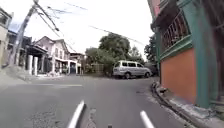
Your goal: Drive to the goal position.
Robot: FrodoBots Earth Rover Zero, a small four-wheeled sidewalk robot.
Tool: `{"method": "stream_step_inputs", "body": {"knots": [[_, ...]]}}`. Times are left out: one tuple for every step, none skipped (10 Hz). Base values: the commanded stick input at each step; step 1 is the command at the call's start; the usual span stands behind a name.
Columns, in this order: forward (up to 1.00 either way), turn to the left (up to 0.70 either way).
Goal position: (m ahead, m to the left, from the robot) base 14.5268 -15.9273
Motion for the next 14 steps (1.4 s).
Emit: {"method": "stream_step_inputs", "body": {"knots": [[1.00, -0.08], [1.00, -0.37], [1.00, -0.40], [1.00, -0.40], [1.00, -0.40], [1.00, -0.05], [1.00, 0.00], [1.00, 0.00], [1.00, 0.00], [1.00, 0.00], [1.00, 0.00], [1.00, 0.00], [1.00, 0.00], [1.00, 0.00]]}}
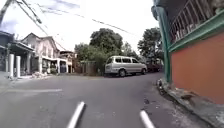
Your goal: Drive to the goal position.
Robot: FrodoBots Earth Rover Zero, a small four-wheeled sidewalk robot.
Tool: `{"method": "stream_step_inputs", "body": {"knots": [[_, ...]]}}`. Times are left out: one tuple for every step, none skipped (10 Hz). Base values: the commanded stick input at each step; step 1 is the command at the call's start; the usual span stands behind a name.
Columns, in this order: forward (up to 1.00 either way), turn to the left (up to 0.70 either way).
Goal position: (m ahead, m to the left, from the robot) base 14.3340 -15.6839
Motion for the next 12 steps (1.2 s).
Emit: {"method": "stream_step_inputs", "body": {"knots": [[1.00, -0.01], [1.00, -0.16], [1.00, -0.33], [1.00, -0.40], [1.00, -0.40], [1.00, -0.40], [1.00, -0.40], [1.00, -0.10], [1.00, 0.00], [1.00, 0.00], [1.00, 0.00], [1.00, 0.00]]}}
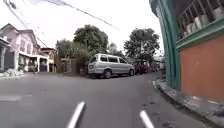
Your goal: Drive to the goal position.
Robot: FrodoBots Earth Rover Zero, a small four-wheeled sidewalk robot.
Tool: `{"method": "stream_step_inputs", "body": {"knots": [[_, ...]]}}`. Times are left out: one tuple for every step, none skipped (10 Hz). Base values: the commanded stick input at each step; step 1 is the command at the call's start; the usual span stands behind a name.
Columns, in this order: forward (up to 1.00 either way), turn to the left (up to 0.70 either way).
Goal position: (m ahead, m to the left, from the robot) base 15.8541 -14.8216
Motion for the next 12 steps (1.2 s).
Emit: {"method": "stream_step_inputs", "body": {"knots": [[1.00, 0.00], [1.00, 0.00], [1.00, 0.00], [1.00, -0.22], [1.00, -0.40], [1.00, -0.40], [1.00, -0.40], [1.00, -0.40], [1.00, -0.40], [1.00, -0.40], [1.00, -0.40], [1.00, 0.00]]}}
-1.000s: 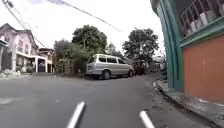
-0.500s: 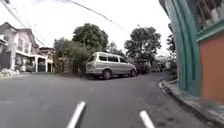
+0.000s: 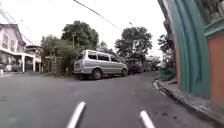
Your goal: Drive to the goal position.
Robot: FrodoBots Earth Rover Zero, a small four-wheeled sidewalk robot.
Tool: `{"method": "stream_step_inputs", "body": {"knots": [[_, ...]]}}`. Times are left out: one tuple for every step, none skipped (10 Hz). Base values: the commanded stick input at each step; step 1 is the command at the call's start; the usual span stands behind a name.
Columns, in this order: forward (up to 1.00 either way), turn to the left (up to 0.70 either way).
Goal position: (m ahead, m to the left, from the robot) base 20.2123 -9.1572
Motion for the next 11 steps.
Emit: {"method": "stream_step_inputs", "body": {"knots": [[1.00, 0.00], [1.00, 0.00], [1.00, 0.00], [1.00, 0.00], [1.00, 0.00], [1.00, 0.00], [1.00, 0.00], [1.00, 0.00], [1.00, 0.00], [1.00, 0.00], [1.00, -0.36]]}}
